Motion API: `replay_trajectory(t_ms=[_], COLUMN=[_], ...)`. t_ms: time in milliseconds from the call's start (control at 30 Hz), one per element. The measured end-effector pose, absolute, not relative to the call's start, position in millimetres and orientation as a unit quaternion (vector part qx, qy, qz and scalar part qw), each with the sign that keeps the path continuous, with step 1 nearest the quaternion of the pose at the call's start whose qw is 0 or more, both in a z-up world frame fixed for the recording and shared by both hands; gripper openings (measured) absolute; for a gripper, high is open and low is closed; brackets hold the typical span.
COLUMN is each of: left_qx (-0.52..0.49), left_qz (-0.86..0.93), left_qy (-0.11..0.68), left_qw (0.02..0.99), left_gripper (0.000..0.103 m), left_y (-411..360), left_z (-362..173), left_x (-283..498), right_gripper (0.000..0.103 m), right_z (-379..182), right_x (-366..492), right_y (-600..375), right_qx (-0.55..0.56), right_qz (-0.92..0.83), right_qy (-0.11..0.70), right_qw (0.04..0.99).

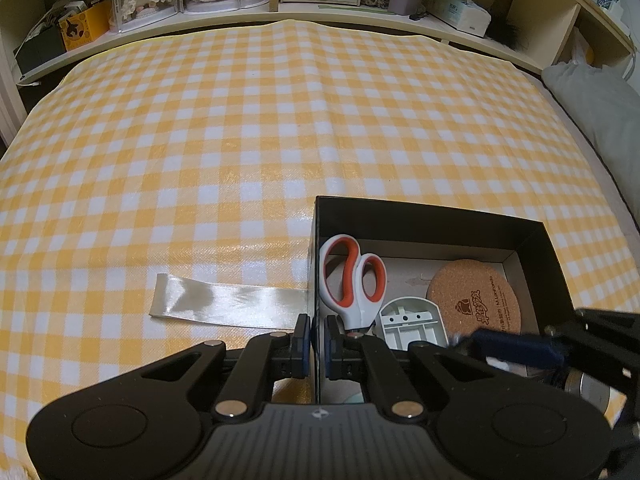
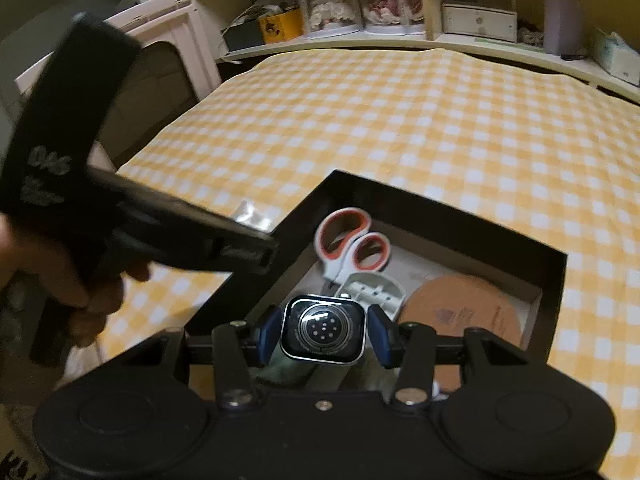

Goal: Organize rigid objects
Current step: 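Carry the smartwatch into the black box and open the right gripper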

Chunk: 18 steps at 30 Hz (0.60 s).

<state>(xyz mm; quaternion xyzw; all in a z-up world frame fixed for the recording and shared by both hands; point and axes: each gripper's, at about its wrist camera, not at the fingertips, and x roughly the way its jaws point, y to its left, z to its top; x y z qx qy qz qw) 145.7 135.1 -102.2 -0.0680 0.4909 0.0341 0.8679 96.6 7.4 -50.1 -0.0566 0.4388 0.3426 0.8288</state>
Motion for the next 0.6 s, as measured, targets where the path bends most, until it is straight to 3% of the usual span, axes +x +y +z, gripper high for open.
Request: replay_trajectory(t_ms=[300,367,600], left_qx=[-0.068,-0.068,-0.068], left_qz=[0.034,0.034,0.034], left_qy=[0.491,0.491,0.491], left_qw=[0.868,0.868,0.868], left_gripper=[0.005,0.005,0.005], left_y=[135,136,135], left_z=[-102,-103,-102], left_x=[146,146,146], right_gripper=[0.048,0.056,0.056], right_z=[-64,-64,-60], right_x=[104,106,106], right_y=[4,1,1], right_qx=[-0.045,-0.037,-0.029], right_qz=[0.312,0.315,0.314], right_qy=[0.426,0.431,0.440], right_qw=[0.848,0.845,0.840])
